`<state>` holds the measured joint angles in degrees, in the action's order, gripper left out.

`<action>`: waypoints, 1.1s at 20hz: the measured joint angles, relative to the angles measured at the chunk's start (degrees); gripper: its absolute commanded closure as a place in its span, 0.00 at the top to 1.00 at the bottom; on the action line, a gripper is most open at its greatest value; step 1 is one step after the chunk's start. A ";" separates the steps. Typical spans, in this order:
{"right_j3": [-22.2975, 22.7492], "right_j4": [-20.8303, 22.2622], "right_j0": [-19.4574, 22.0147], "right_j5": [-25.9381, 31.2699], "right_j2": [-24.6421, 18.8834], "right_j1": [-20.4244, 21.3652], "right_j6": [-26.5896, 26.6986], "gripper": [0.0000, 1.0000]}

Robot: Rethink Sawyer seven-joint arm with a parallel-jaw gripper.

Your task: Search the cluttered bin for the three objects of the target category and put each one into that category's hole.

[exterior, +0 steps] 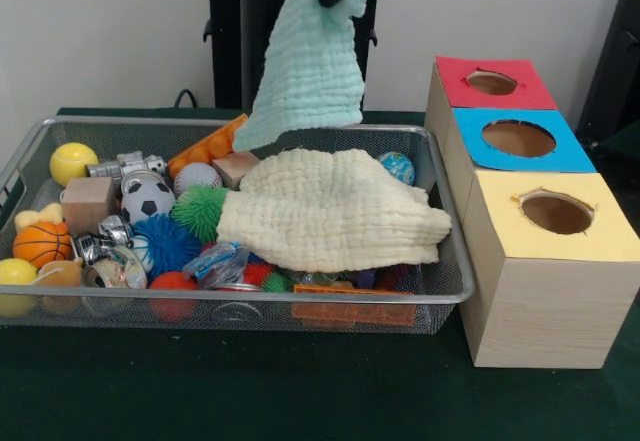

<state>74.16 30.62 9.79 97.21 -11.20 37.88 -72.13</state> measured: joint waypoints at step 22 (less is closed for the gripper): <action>-0.02 4.18 0.86 -4.87 -0.48 -0.86 0.00 0.00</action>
<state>74.14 34.81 10.65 92.34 -11.68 37.02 -72.13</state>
